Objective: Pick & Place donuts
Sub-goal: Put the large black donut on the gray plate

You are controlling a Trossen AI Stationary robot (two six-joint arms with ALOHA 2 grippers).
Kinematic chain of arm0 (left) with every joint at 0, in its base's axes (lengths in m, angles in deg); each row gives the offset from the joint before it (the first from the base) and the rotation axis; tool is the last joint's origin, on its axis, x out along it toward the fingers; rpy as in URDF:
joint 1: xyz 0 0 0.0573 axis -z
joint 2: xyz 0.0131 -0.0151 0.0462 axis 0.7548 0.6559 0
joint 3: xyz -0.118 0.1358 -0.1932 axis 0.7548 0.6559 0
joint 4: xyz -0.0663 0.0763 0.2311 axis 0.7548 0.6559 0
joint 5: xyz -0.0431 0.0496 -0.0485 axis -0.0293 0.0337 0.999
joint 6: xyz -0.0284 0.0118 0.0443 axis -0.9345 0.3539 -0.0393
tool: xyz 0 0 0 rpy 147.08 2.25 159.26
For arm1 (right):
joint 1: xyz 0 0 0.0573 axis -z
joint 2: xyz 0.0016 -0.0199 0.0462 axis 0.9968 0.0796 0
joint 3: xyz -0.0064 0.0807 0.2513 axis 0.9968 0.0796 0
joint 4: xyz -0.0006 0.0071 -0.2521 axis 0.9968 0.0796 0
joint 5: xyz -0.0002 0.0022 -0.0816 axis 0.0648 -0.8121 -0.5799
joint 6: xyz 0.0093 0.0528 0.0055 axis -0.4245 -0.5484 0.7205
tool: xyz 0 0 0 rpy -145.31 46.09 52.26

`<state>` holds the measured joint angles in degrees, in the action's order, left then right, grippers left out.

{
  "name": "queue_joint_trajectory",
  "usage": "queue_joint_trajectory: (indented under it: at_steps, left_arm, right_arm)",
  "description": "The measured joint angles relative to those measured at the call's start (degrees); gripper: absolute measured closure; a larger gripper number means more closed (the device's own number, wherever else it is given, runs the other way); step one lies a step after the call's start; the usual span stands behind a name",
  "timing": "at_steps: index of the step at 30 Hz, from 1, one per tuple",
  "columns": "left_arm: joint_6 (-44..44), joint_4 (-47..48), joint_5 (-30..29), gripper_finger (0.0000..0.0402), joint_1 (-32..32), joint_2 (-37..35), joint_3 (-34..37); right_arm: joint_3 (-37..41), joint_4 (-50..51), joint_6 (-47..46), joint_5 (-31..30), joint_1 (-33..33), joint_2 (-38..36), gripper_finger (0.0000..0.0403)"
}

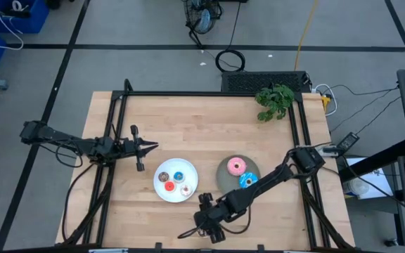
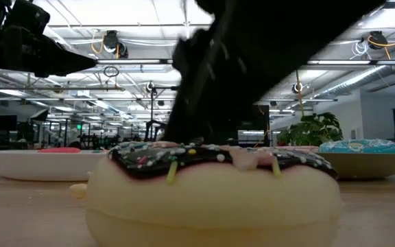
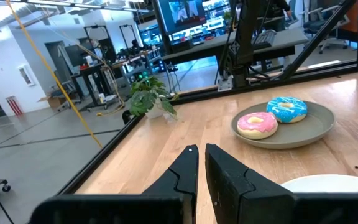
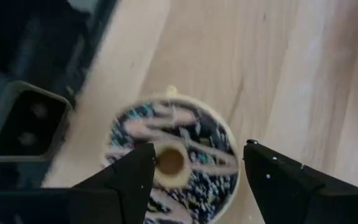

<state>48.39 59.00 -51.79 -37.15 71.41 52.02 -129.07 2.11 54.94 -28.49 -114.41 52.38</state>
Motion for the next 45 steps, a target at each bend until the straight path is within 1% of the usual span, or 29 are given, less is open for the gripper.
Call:
queue_joint_trajectory:
  at_steps: [3,9,22,26,30,35,36,38,42,45]
  left_arm:
    - [0.0,0.0,0.0,0.0364,0.0,0.0,0.0]
    - [0.0,0.0,0.0,0.0364,0.0,0.0,0.0]
    - [0.1,0.4,-0.1,0.0364,0.0,0.0,0.0]
    - [0.1,0.4,-0.1,0.0364,0.0,0.0,0.0]
    - [0.1,0.4,-0.1,0.0364,0.0,0.0,0.0]
    - [0.0,0.4,-0.1,0.0364,0.0,0.0,0.0]
    - [0.0,0.4,-0.1,0.0364,0.0,0.0,0.0]
    - [0.0,0.4,-0.1,0.0364,0.0,0.0,0.0]
    - [0.0,0.8,-0.1,0.0364,0.0,0.0,0.0]
    - [0.0,1.0,-0.1,0.0364,0.0,0.0,0.0]
  right_arm:
    - [0.0,0.1,0.0,0.7,0.1,0.8,0.0178]
    - [0.0,0.6,0.3,0.5,0.1,0.9,0.0191]
    - [-0.1,0.3,1.8,1.0,0.4,3.6,0.0225]
    - [-0.1,0.5,1.7,0.9,0.5,3.6,0.0247]
    - [-0.1,0.8,-0.4,1.0,1.1,3.1,0.0291]
    - [0.0,2.9,-2.1,2.3,2.3,0.8,0.0375]
    - [0.0,3.7,-1.6,2.4,2.5,0.0,0.0386]
    - [0.0,5.2,-0.4,2.5,2.5,-1.8,0.0391]
    - [0.0,10.8,0.2,2.5,3.2,-7.2,0.0379]
    - [0.0,16.0,0.1,1.1,4.5,-11.8,0.0387]
